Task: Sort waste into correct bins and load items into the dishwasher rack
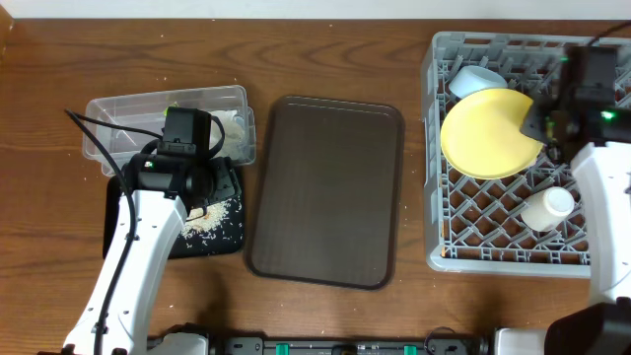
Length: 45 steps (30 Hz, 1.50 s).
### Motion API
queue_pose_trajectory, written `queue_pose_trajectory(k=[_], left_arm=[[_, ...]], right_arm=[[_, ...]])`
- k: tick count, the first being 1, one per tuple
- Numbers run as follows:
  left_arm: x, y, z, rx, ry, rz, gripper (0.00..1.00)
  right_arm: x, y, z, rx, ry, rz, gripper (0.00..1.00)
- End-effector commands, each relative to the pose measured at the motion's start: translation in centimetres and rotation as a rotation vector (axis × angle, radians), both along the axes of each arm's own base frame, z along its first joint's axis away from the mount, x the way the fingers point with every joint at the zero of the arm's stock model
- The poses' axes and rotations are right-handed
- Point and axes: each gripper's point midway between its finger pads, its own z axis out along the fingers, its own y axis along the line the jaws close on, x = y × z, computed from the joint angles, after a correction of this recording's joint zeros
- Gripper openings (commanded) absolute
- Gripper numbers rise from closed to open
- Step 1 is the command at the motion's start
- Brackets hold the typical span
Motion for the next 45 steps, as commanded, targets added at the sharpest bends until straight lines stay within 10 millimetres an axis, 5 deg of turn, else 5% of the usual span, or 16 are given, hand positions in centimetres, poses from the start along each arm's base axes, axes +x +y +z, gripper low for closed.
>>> queue_pose_trajectory(k=[1, 10, 17, 19, 24, 33, 45], left_arm=[[0.1, 0.3, 0.3, 0.016, -0.006, 0.015, 0.73], [0.1, 0.3, 0.3, 0.016, -0.006, 0.015, 0.73], [0.1, 0.3, 0.3, 0.016, -0.006, 0.015, 0.73], [0.1, 0.3, 0.3, 0.016, -0.006, 0.015, 0.73], [0.1, 0.3, 0.3, 0.016, -0.006, 0.015, 0.73], [0.1, 0.3, 0.3, 0.016, -0.006, 0.015, 0.73], [0.1, 0.3, 0.3, 0.016, -0.006, 0.015, 0.74]], right_arm=[[-0.2, 0.9, -0.9, 0.112, 0.017, 0.057, 0.35], [-0.8, -0.4, -3.8, 0.127, 0.116, 0.016, 0.29], [-0.7, -0.4, -5.5, 0.138, 0.166, 0.012, 0.01], [-0.7, -0.4, -5.5, 0.137, 0.163, 0.013, 0.01], [-0.3, -0.6, -3.4, 0.113, 0.093, 0.013, 0.01], [-0.2, -1.5, 5.2, -0.104, -0.142, 0.066, 0.01], [-2.3, 0.9, 6.1, -0.38, -0.016, 0.096, 0.01]])
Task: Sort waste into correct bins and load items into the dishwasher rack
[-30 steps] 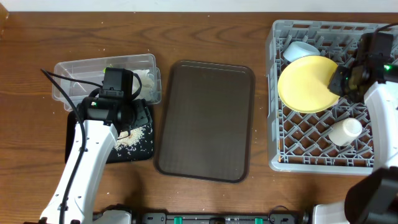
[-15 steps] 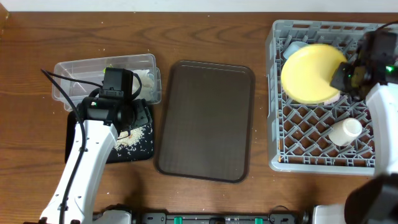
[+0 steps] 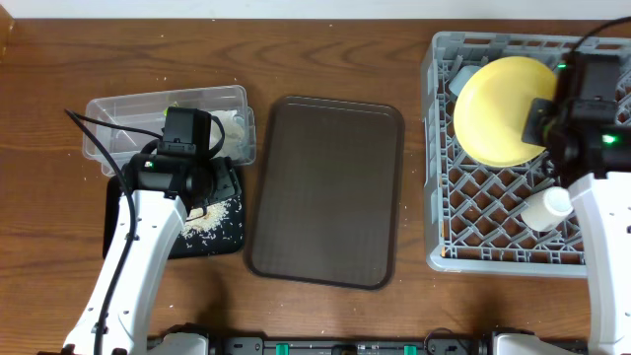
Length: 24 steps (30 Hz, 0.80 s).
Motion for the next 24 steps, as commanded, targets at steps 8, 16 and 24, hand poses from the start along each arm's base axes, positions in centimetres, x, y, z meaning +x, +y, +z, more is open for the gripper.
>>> queue_pose_trajectory(k=[8, 16, 24], left_arm=[[0.1, 0.3, 0.3, 0.016, -0.006, 0.015, 0.74], [0.1, 0.3, 0.3, 0.016, -0.006, 0.015, 0.73], [0.1, 0.3, 0.3, 0.016, -0.006, 0.015, 0.74]], right_arm=[[-1.9, 0.9, -0.6, -0.175, 0.098, -0.063, 0.01], [-2.1, 2.2, -3.6, -0.151, 0.184, -0.104, 0.01], [-0.9, 4.9, -6.0, -0.152, 0.219, -0.067, 0.01]])
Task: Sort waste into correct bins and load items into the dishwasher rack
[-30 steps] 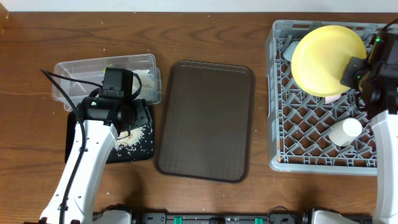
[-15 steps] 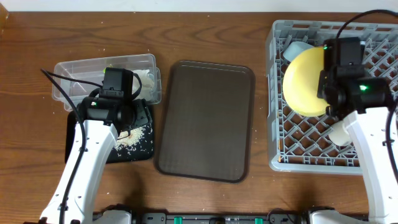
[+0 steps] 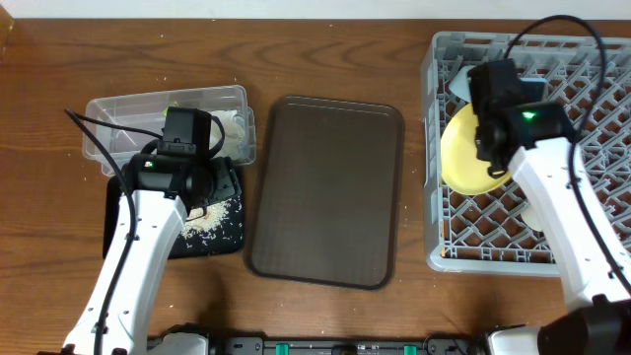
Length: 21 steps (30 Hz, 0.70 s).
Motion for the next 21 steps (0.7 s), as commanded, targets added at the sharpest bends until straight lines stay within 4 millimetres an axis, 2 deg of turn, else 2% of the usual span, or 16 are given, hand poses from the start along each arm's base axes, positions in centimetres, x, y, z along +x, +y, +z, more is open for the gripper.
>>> queue_pose_trajectory(k=[1, 4, 7, 9, 10, 13, 16, 21], left_arm=[[0.1, 0.3, 0.3, 0.016, -0.006, 0.015, 0.73], [0.1, 0.3, 0.3, 0.016, -0.006, 0.015, 0.74], [0.1, 0.3, 0.3, 0.016, -0.006, 0.015, 0.73], [0.1, 0.3, 0.3, 0.016, -0.006, 0.015, 0.73], [0.1, 0.3, 0.3, 0.016, -0.006, 0.015, 0.73], [0.1, 0.3, 0.3, 0.016, -0.005, 0.015, 0.74], [0.1, 0.3, 0.3, 0.016, -0.005, 0.015, 0.73], [0.1, 0.3, 0.3, 0.016, -0.005, 0.015, 0.73]], right_arm=[[0.7, 1.5, -0.6, 0.004, -0.021, 0.002, 0.01], [1.3, 3.4, -1.5, 0.055, -0.025, 0.027, 0.02], [2.0, 6.0, -2.3, 0.174, -0.035, 0.078, 0.08], [2.6, 7.2, -2.4, 0.231, -0.056, 0.102, 0.28], [2.8, 7.5, -2.4, 0.245, -0.064, 0.107, 0.36], [3.4, 8.5, -2.4, 0.3, -0.084, 0.126, 0.44], [3.6, 9.3, -2.6, 0.343, -0.084, 0.142, 0.46], [3.5, 9.1, -1.9, 0.346, -0.101, 0.141, 0.54]])
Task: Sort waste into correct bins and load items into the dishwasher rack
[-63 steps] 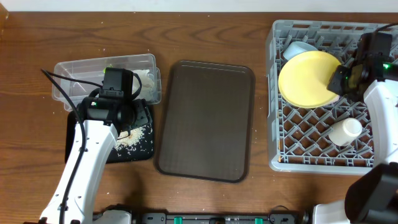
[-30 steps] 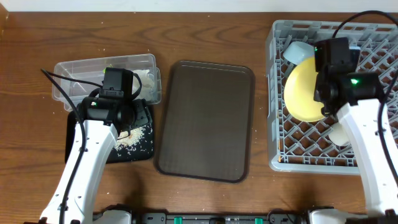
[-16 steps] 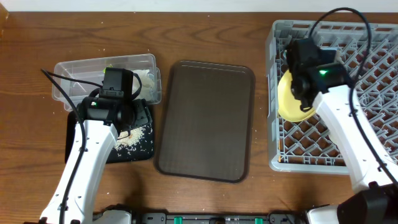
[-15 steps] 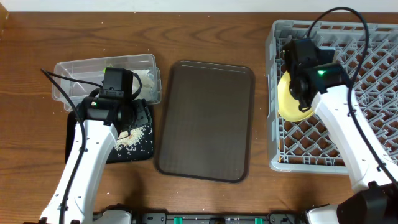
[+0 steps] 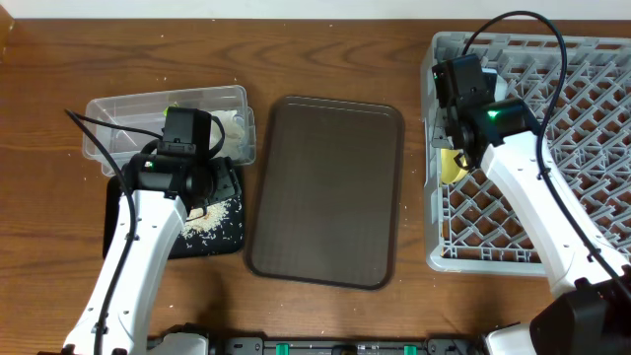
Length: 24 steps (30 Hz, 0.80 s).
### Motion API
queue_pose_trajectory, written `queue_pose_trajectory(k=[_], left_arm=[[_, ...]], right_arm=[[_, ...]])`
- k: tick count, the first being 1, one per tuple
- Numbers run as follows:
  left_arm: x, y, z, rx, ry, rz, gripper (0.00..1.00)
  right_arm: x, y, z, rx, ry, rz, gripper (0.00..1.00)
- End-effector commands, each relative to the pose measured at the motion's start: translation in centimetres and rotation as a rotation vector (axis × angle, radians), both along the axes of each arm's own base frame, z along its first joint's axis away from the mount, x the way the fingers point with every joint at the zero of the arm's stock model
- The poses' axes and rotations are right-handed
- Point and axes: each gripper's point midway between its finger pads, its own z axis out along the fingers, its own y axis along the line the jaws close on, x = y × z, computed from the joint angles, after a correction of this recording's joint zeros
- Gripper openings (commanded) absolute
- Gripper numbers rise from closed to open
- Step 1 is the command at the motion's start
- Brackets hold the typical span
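Observation:
The grey dishwasher rack (image 5: 552, 128) fills the right side of the overhead view. My right gripper (image 5: 447, 138) reaches down at the rack's left edge, its fingers mostly hidden under the wrist. Only a thin edge-on sliver of the yellow plate (image 5: 452, 164) shows below it, apparently still gripped. My left gripper (image 5: 197, 187) hangs over the black tray (image 5: 118, 212) with spilled rice (image 5: 209, 219). Its jaws are hidden under the wrist.
A clear plastic container (image 5: 138, 116) sits behind the black tray at the left. A large brown serving tray (image 5: 325, 187) lies in the middle of the wooden table (image 5: 325, 59). The right arm crosses the rack diagonally and covers part of its contents.
My right gripper has moved left and slightly up to the rack's left edge. The yellow plate has gone from showing a broad face to a thin edge-on sliver. The left arm is unchanged.
The right gripper first held the yellow plate flat over the rack's middle from the right. Then the plate was further back. Then it was at the rack's left part, tilted, and now stands edge-on at the left edge. The left arm stayed over the black tray throughout.

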Motion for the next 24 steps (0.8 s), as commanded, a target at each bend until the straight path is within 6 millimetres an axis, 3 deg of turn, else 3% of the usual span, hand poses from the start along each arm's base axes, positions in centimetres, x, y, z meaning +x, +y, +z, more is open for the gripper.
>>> queue_pose_trajectory(k=[1, 7, 12, 16, 20, 22, 24], left_arm=[[0.1, 0.3, 0.3, 0.016, -0.006, 0.015, 0.73], [0.1, 0.3, 0.3, 0.016, -0.006, 0.015, 0.73], [0.1, 0.3, 0.3, 0.016, -0.006, 0.015, 0.74], [0.2, 0.3, 0.3, 0.015, -0.009, 0.015, 0.82], [0.3, 0.3, 0.3, 0.028, -0.012, -0.024, 0.87], [0.3, 0.3, 0.3, 0.036, -0.009, -0.05, 0.91], [-0.1, 0.4, 0.2, 0.037, 0.008, -0.051, 0.93]], right_arm=[[-0.2, 0.6, 0.9, 0.047, -0.024, 0.004, 0.56], [-0.4, -0.8, 4.5, 0.14, -0.125, -0.012, 0.6], [-1.0, -4.9, 7.0, 0.144, -0.191, -0.069, 0.66], [-1.1, -7.2, 6.8, 0.192, -0.169, -0.046, 0.72], [-0.9, -7.3, 6.4, 0.31, -0.156, 0.057, 0.86], [-1.0, -7.4, 6.1, 0.348, -0.145, 0.091, 0.99], [-1.6, -7.8, 5.7, 0.365, -0.117, 0.074, 0.99]])
